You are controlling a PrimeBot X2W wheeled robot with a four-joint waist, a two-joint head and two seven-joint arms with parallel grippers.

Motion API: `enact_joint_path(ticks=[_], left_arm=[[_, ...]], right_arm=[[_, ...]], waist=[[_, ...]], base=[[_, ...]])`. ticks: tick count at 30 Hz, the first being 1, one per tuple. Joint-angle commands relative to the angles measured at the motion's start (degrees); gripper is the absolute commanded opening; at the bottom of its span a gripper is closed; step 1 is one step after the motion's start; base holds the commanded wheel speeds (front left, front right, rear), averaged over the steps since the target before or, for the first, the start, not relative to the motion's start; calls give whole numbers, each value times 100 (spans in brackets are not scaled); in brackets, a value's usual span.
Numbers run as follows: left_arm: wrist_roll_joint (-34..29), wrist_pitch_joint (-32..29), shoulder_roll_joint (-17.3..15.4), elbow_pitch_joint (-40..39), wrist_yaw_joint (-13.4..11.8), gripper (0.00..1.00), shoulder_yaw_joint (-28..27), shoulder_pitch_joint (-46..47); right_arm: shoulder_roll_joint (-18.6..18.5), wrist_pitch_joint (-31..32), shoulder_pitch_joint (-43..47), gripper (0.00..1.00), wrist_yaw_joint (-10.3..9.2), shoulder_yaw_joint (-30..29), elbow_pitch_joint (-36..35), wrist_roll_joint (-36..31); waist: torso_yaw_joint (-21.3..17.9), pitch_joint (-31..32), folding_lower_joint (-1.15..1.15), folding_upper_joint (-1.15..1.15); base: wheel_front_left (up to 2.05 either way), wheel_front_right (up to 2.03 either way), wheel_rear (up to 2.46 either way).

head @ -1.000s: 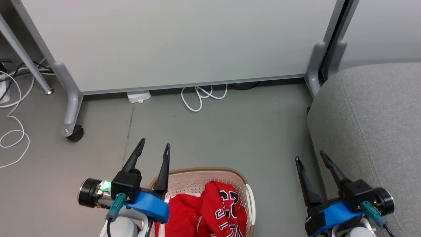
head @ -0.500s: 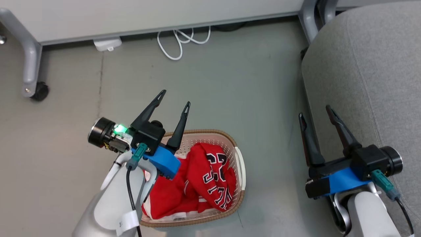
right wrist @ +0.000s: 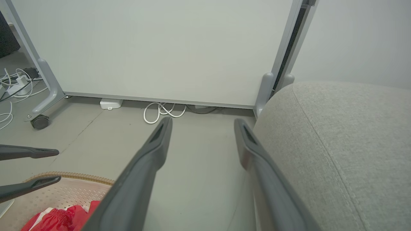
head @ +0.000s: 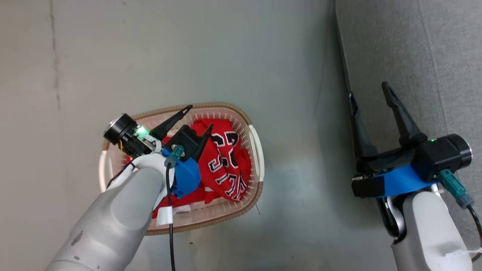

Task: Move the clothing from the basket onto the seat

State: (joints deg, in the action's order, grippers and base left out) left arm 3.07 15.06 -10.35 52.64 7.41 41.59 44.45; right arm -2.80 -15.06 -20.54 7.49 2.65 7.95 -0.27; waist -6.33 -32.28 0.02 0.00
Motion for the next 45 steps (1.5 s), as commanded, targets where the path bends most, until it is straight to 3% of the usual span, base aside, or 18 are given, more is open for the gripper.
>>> enact_joint_path(ticks=[1, 12, 18, 31, 39, 45], left_arm=[[112, 17, -7, 161, 6, 100, 132, 177], [1187, -292, 172, 1442, 6, 100, 1128, 867], [1645, -693, 70, 1749, 6, 100, 1445, 1192], [2023, -1095, 54, 2044, 7, 100, 1580, 1688], [2143, -1600, 152, 2114, -253, 100, 1545, 1762], [2236, -1666, 248, 2124, -195, 100, 1533, 1801]], right_arm=[[-16, -19, -113, 100, 0, -13, -43, 34], [-15, -18, -380, 100, 0, -80, -291, -28], [-15, -19, -451, 100, 0, -126, -473, -59], [-15, -18, -525, 100, 0, -98, -800, -110], [-15, -18, -519, 100, 0, -65, -914, -79], [-15, -18, -522, 100, 0, -56, -954, -75]], waist=[[-157, -365, -2, 0], [-391, -1326, -2, 0], [-450, -1794, -2, 0], [-362, -2347, -2, 0], [-338, -2541, -2, 0], [-359, -2686, -2, 0]], base=[[0, 0, 0], [0, 0, 0], [0, 0, 0], [0, 0, 0], [0, 0, 0], [0, 0, 0]])
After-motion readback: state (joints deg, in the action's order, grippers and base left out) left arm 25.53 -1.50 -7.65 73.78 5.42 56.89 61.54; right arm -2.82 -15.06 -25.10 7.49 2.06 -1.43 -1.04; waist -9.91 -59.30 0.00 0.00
